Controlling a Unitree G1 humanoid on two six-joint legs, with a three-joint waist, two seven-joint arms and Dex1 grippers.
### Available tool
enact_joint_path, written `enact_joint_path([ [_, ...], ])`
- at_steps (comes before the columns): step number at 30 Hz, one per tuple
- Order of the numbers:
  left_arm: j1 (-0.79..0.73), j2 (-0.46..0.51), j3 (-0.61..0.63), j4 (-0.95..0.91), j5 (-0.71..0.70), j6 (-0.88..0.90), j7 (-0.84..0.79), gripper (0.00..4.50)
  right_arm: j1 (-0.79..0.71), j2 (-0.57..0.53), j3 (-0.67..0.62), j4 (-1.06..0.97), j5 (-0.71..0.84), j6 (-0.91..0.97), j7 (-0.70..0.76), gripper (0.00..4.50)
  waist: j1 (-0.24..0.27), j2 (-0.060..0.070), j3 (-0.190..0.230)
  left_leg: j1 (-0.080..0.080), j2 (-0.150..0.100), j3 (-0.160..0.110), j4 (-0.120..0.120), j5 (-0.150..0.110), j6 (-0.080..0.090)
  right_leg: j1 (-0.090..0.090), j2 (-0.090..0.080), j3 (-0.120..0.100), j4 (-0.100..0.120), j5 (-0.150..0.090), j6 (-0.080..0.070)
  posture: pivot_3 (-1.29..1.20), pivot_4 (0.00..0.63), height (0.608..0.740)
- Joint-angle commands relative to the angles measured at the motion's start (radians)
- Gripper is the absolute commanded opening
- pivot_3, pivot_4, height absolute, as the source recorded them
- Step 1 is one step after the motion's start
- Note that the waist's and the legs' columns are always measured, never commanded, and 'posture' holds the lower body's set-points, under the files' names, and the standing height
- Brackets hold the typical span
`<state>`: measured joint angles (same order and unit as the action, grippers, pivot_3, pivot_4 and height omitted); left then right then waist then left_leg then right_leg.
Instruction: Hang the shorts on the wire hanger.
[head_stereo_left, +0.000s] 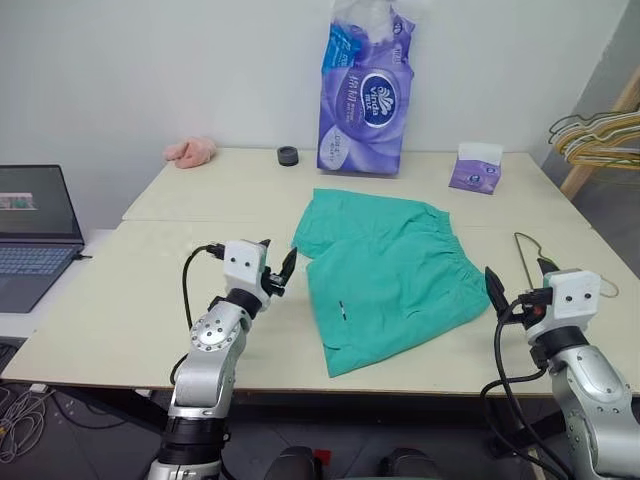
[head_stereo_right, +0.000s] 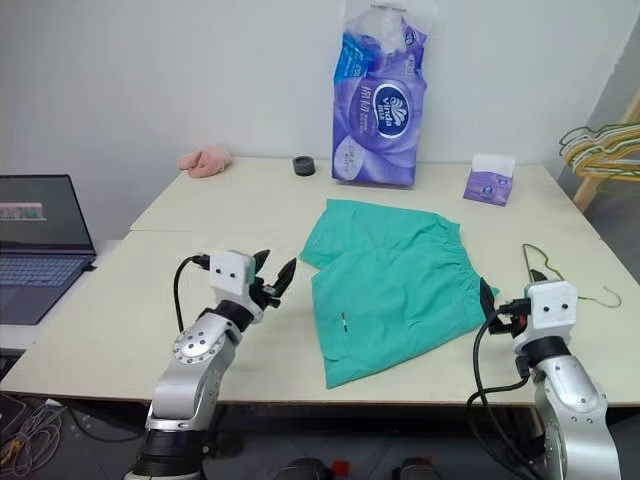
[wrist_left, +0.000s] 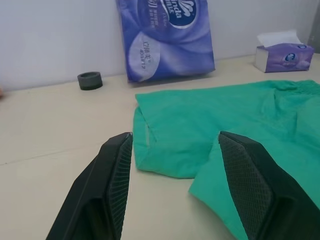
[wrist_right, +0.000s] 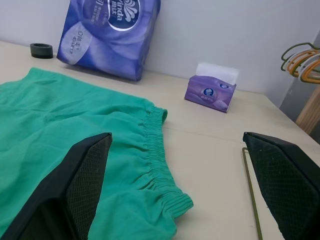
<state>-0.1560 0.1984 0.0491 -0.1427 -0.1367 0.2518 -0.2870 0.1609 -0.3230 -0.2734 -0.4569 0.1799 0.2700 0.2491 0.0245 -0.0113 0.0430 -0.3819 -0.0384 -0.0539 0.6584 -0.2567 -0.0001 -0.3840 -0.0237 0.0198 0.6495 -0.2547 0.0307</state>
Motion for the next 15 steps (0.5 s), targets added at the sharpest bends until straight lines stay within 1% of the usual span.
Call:
enact_joint_path([
  [1, -0.007, 0.005, -0.001, -0.025, -0.012, -0.008, -0.01, 2.88, -0.027, -0.009, -0.005, -0.002, 0.006, -0.036, 0.01, 4.48, 0.0, 0.0, 0.0, 0.0, 0.0, 0.0, 0.0, 0.0, 0.0, 0.0, 0.0, 0.0, 0.0, 0.0, 0.0, 0.01, 0.018, 0.74],
  [8, 0.003, 0.006, -0.009, -0.039, -0.013, 0.019, -0.015, 2.88, -0.019, -0.003, -0.005, 0.026, 0.004, -0.069, 0.021, 4.48, 0.0, 0.0, 0.0, 0.0, 0.0, 0.0, 0.0, 0.0, 0.0, 0.0, 0.0, 0.0, 0.0, 0.0, 0.0, 0.0, 0.019, 0.74],
  [15, -0.003, 0.014, -0.02, -0.051, -0.002, 0.113, -0.003, 2.88, -0.023, -0.006, -0.005, 0.034, 0.005, -0.077, 0.023, 4.48, -0.001, 0.0, 0.0, 0.0, 0.0, 0.0, 0.0, 0.0, 0.0, 0.0, 0.0, 0.0, 0.0, 0.0, 0.0, 0.0, 0.018, 0.74],
])
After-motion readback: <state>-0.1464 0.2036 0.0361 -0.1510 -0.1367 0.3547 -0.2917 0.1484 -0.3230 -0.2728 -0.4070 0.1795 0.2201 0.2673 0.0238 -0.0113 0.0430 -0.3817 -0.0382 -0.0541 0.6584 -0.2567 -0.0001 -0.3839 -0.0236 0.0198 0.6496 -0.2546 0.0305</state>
